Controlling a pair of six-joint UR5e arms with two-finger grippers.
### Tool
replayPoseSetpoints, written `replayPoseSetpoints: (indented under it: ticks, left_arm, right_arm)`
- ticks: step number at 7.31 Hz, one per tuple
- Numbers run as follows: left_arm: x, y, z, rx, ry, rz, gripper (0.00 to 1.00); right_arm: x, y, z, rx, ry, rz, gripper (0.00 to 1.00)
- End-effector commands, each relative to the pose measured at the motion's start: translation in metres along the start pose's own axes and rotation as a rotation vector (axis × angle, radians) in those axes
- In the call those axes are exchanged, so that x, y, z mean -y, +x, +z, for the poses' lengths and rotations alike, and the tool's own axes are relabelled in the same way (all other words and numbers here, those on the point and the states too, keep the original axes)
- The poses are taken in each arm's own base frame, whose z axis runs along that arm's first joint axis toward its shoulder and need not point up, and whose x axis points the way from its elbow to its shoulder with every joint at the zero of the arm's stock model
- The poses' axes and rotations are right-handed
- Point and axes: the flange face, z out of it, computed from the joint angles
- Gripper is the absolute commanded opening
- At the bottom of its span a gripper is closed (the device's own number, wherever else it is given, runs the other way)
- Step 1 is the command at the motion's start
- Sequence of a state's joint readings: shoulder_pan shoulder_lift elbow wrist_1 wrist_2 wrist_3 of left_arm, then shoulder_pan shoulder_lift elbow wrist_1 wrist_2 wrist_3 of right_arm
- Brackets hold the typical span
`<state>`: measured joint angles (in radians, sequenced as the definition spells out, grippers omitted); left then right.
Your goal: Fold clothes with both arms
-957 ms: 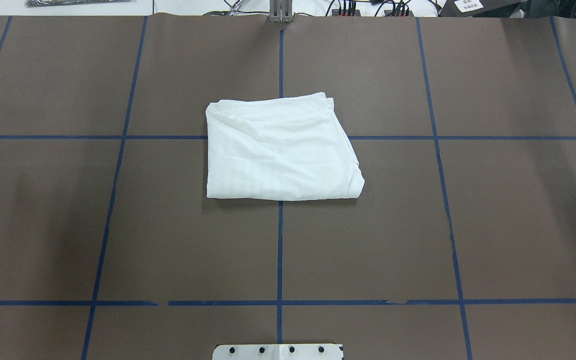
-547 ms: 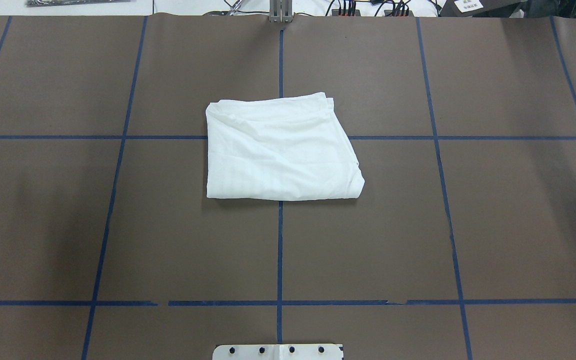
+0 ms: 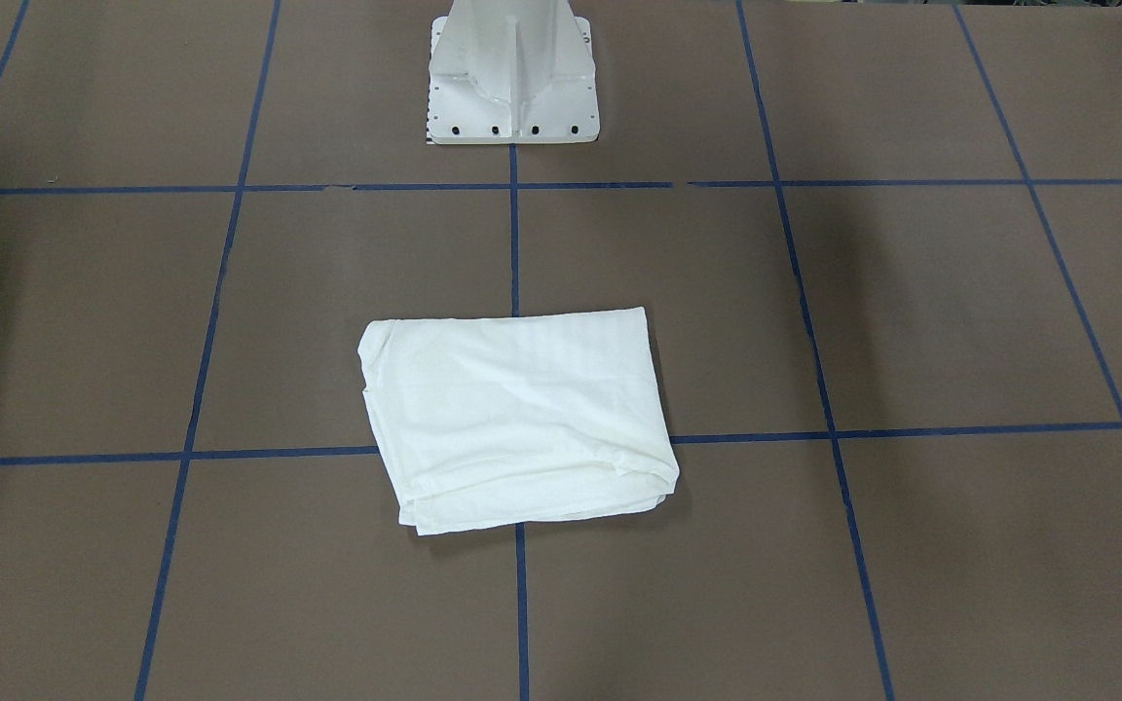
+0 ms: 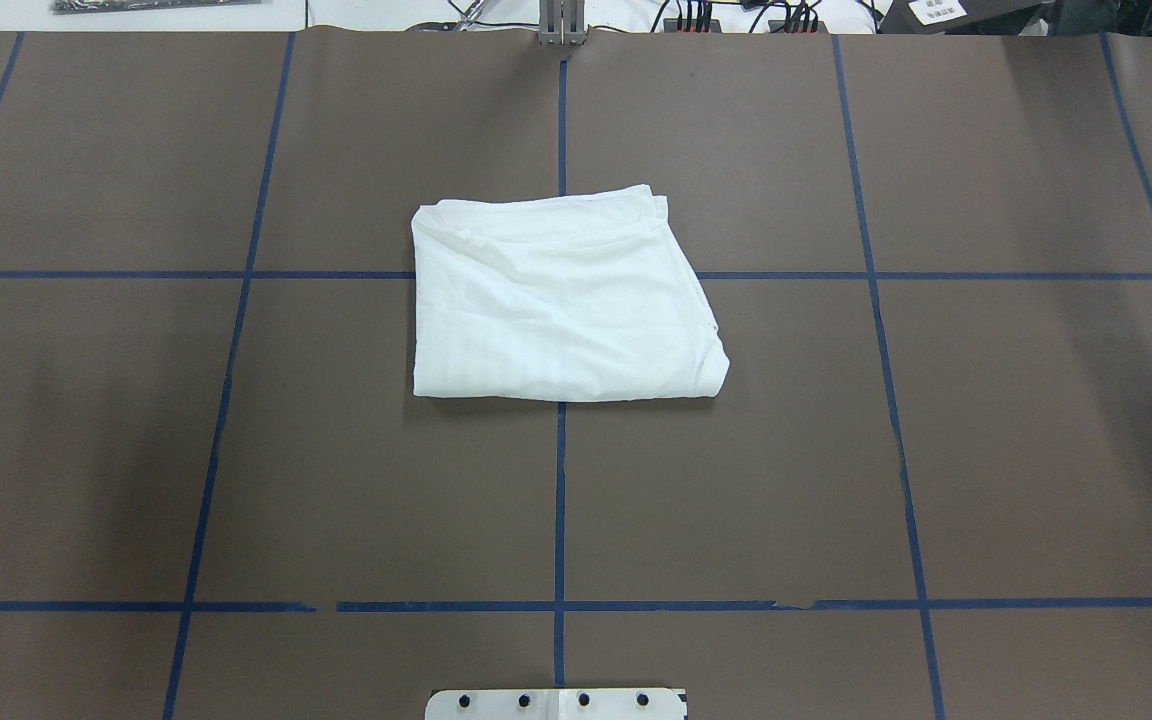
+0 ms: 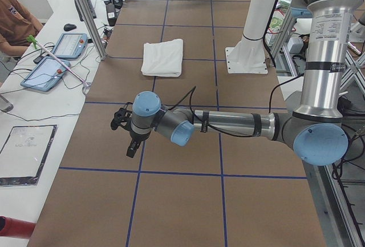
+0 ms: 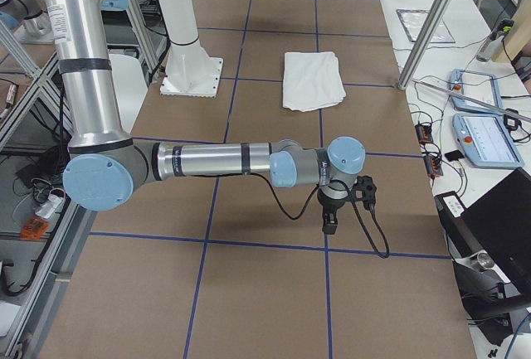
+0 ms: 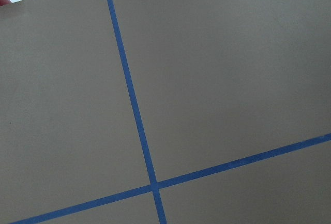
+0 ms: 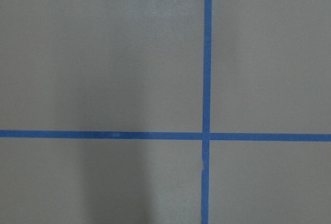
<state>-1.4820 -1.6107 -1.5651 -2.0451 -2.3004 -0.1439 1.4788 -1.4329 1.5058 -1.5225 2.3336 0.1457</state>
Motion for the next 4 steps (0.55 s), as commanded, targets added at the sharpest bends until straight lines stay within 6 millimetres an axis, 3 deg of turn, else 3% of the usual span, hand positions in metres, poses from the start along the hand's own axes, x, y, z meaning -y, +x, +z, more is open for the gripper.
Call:
replayPoseSetpoints:
  ticks: [1, 4]
  left_arm:
    - [0.0, 0.001, -0.001, -0.001, 0.004, 0.005, 1.0]
    - [-0.007, -0.012, 0.013, -0.001, -0.014, -0.003, 1.0]
  right_arm:
    - [0.0, -0.001, -0.001, 0.002, 0.003, -0.003, 1.0]
    - [0.002, -0.006, -0.004, 0.014, 0.007, -0.008, 1.0]
